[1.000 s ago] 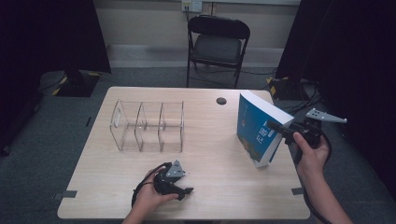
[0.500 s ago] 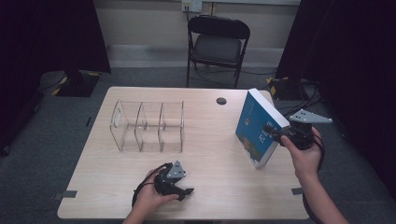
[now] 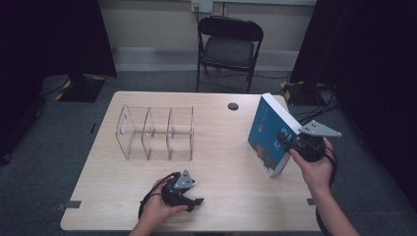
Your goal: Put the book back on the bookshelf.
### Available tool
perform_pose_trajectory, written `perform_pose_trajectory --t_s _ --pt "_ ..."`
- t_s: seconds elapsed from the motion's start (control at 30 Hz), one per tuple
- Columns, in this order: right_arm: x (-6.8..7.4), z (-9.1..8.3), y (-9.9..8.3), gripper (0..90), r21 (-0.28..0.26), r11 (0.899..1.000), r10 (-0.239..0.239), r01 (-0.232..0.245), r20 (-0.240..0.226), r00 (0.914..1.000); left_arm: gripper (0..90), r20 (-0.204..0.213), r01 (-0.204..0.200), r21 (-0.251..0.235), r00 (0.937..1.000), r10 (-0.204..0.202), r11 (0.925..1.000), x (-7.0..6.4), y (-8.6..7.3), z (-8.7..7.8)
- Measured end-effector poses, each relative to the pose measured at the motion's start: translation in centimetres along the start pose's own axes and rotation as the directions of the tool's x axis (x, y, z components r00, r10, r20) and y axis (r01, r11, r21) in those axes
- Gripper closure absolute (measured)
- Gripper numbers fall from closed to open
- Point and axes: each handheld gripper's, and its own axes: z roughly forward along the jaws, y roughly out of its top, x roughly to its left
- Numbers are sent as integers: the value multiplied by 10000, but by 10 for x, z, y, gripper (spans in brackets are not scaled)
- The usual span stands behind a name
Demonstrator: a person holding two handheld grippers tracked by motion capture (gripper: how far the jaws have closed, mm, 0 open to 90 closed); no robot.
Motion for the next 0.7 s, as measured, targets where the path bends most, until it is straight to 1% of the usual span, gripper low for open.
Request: perform_pose_trajectory --t_s 0.03,0.07,0.1,0.17,0.23,0.27,0.3,0.33,0.37,0.4,0.43,0.47,0.5,0.53,0.57,0.6,0.63,0.67,0.7 --pt "1 1 -2 516 -44 10000 28 -28 -12 10000 271 6 111 -176 9999 -111 9998 -1 -1 1" --pt "1 1 -4 539 -17 9999 131 -131 -65 9999 267 -7 -92 -65 10000 92 9999 0 -2 0" --pt "1 1 -5 557 -57 9998 187 -188 -145 9997 264 4 29 -225 10000 -28 9997 0 -2 0" --pt "2 1 -6 562 -128 9998 169 -171 -88 9998 263 26 67 -286 10000 -67 9996 -1 -3 1" --pt "1 1 -6 571 -130 9989 452 -454 -113 9989 261 33 8 -194 10000 -8 9998 0 -3 0" --pt "1 1 -6 573 -75 9975 697 -697 -74 9975 260 39 -58 -174 10000 58 9998 0 -3 0" --pt "1 1 -5 574 -45 9970 778 -779 -46 9970 260 39 -47 -183 10000 48 9998 0 -3 0" --pt "1 1 -5 575 -32 9957 922 -923 -48 9957 259 27 -173 -91 9998 173 9998 1 -2 0" --pt "1 2 -5 575 27 9936 1130 -1130 -65 9936 259 36 -119 -102 9999 119 9999 0 -3 0" --pt "2 2 -5 569 74 9928 1197 -1197 8 9928 259 33 -137 -78 9999 137 9999 1 -3 0" --pt "2 2 -5 559 146 9920 1249 -1251 125 9921 259 37 74 -283 10000 -73 9996 -1 -3 1" --pt "3 3 -5 537 215 9915 1275 -1280 213 9916 259 24 -144 -121 9999 144 9998 0 -2 0" --pt "4 4 -5 510 327 9908 1302 -1314 356 9908 259 22 -24 -210 10000 25 9998 0 -3 0" --pt "4 6 -5 481 498 9870 1505 -1530 505 9873 259 12 -64 -186 10000 64 9998 0 -3 0" --pt "5 7 -5 472 598 9860 1523 -1558 590 9866 259 25 55 -274 10000 -54 9996 -1 -3 1" --pt "5 9 -6 453 605 9857 1538 -1575 615 9862 259 29 -143 -119 9999 143 9998 0 -2 0" --pt "4 10 -7 455 618 9842 1618 -1657 627 9848 259 18 -157 -104 9999 158 9998 1 -2 0" --pt "4 12 -8 482 665 9827 1700 -1731 499 9842 259 26 -34 -208 10000 34 9998 0 -3 0" --pt "4 13 -9 481 678 9824 1710 -1741 499 9840 259 40 -31 -202 10000 32 9998 0 -3 0"
